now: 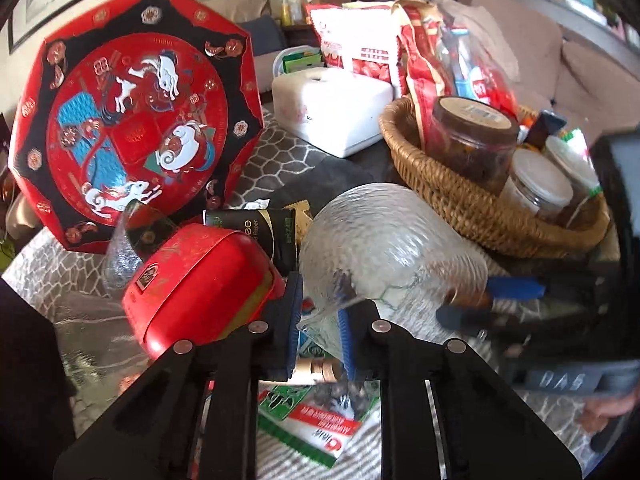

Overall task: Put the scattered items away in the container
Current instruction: 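Reach the right gripper to the clear glass cup and grasp its rim, then carry the glass cup with the right gripper over the black box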

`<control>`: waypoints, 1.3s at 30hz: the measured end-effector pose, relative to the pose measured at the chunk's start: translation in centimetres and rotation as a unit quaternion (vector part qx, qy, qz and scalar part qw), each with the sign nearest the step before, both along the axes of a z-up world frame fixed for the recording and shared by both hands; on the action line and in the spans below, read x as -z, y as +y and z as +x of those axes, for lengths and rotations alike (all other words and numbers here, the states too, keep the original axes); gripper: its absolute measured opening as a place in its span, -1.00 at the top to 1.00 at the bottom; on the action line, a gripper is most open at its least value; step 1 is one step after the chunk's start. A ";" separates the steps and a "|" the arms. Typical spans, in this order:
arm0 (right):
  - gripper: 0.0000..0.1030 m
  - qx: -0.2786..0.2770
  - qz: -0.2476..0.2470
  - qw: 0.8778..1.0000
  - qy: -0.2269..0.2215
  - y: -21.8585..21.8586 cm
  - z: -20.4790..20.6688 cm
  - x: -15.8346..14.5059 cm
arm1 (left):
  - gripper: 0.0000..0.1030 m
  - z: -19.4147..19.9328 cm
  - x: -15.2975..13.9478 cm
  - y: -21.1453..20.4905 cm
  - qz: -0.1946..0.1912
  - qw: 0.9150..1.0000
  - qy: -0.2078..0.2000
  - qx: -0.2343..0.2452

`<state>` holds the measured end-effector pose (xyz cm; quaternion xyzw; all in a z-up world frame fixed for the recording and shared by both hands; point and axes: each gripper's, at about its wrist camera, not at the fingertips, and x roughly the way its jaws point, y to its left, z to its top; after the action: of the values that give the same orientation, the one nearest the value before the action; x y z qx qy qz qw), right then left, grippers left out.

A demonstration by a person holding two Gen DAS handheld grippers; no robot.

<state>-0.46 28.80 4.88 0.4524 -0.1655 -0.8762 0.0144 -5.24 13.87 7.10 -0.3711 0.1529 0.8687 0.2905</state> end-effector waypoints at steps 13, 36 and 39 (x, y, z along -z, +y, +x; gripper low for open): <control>0.00 -0.006 -0.064 0.998 -0.011 3.6 2.4 -3.9 | 0.71 2.2 -0.8 -0.2 0.006 0.998 -0.066 -0.012; 0.77 0.019 0.004 1.000 0.000 3.2 -0.6 0.5 | 0.58 -1.9 1.6 1.7 -0.021 0.992 -0.116 -0.047; 0.77 0.022 0.017 1.000 0.009 2.5 -0.2 -0.1 | 0.61 -1.6 1.7 1.4 -0.013 0.992 -0.115 -0.053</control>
<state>-0.71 31.29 4.98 0.4408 -0.1600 -0.8832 -0.0114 -6.86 15.31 5.42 -0.4796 0.1096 0.8323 0.2552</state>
